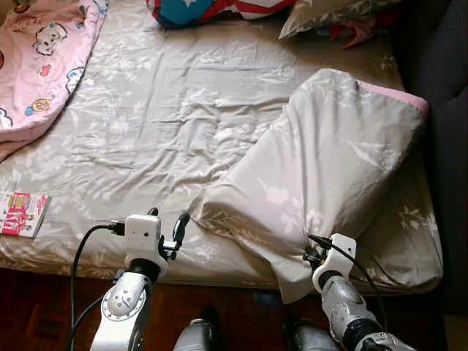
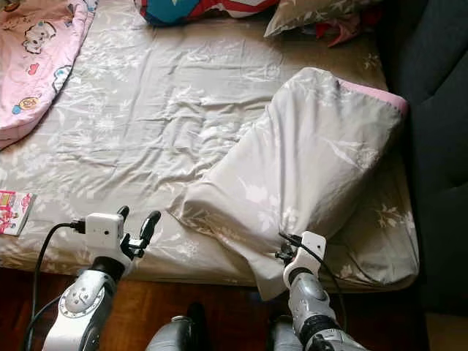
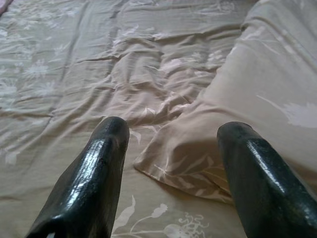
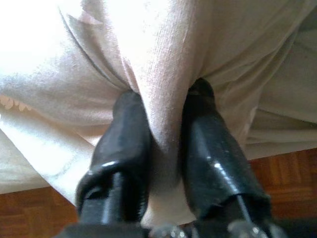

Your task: Clean up the room

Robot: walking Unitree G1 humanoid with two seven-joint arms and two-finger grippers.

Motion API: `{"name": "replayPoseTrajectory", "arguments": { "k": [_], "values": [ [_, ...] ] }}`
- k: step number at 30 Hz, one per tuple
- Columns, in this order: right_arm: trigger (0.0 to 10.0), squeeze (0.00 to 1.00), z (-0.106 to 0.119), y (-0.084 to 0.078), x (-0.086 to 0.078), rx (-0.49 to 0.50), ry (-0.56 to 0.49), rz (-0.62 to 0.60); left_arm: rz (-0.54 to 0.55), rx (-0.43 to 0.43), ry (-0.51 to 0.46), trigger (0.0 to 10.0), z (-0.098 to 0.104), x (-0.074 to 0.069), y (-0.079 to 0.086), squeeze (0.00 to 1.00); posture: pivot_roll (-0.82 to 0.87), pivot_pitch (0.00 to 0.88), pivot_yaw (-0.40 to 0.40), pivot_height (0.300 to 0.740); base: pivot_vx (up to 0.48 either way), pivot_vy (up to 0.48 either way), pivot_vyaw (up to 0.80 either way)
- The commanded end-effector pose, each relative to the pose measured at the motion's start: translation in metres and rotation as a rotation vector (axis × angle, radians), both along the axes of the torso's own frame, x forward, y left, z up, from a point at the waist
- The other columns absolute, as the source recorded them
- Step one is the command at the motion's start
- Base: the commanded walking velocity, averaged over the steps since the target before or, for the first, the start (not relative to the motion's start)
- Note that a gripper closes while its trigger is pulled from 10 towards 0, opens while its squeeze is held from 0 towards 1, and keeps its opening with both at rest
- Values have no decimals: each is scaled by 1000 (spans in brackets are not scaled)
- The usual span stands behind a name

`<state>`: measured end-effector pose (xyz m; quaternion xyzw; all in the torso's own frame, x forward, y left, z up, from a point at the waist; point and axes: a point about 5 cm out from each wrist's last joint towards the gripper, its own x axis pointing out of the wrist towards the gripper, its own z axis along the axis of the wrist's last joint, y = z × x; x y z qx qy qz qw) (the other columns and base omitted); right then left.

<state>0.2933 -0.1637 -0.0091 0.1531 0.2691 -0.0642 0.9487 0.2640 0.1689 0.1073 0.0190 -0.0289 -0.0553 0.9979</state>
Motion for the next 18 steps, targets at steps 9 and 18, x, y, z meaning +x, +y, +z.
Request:
{"name": "replayPoseTrajectory", "arguments": {
  "k": [9,18],
  "values": [
    [0,0,-12,-40,-20,-100,59,-156,17,-15,27,10000,-15,9,-4,0,-29,262,55,740,0,0,0],
    [0,0,25,-147,-37,-429,-36,-487,31,-34,17,10000,-20,20,-7,0,-117,226,24,740,0,0,0]
  ]
}}
